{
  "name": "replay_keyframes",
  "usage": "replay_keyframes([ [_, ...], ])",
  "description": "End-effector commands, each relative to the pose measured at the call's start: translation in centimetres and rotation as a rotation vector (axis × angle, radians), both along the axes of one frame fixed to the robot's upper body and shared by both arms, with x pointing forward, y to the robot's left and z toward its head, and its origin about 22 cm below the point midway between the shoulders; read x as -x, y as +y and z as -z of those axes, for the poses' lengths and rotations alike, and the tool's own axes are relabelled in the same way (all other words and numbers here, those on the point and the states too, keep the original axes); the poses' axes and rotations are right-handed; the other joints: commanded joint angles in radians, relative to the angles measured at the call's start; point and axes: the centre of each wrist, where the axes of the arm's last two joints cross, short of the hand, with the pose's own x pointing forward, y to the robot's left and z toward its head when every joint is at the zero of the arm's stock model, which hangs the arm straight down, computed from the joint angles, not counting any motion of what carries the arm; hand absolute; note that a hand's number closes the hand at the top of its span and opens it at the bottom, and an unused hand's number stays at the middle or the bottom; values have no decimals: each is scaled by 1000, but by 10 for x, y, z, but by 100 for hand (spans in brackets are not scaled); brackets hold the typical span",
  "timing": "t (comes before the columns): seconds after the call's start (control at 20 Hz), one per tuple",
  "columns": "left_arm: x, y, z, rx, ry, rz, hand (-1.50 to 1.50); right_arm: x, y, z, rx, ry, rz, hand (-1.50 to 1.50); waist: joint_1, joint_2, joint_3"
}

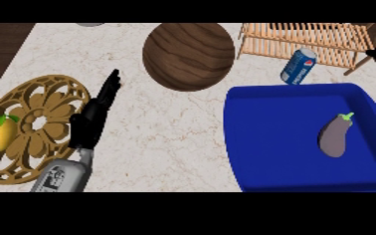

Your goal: Pick the can from the tray and place it in the tiered shelf

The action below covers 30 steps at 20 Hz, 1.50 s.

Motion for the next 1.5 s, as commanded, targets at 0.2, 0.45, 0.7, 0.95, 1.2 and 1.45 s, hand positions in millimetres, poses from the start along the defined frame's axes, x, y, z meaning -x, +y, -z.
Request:
replay_keyframes([
  [0.2, -1, -9, 13, 3, 12, 6, 0, 22, 15, 5, -13, -22, 34, -150, 2, 1, 0],
  [0.45, -9, -3, 2, 0, -2, 12, 0, 18, 27, 21, -14, -15, 31, -150, 7, 3, 0],
  [0.7, 5, -2, -2, -7, -10, 22, 0, 20, 19, 24, 18, -12, 57, -150, 8, 2, 0],
  [0.95, -2, -9, 9, 1, -9, 22, 0, 12, 10, 39, 33, 11, 67, -150, 9, 3, 0],
  [1.2, 12, -5, -3, -15, 11, -5, 0, -3, 27, 57, 74, -4, 69, -150, 16, 3, 0],
  [1.45, 12, -4, -7, -13, -14, 1, 0, 13, 36, 54, 113, -6, 81, -150, 9, 1, 0],
])
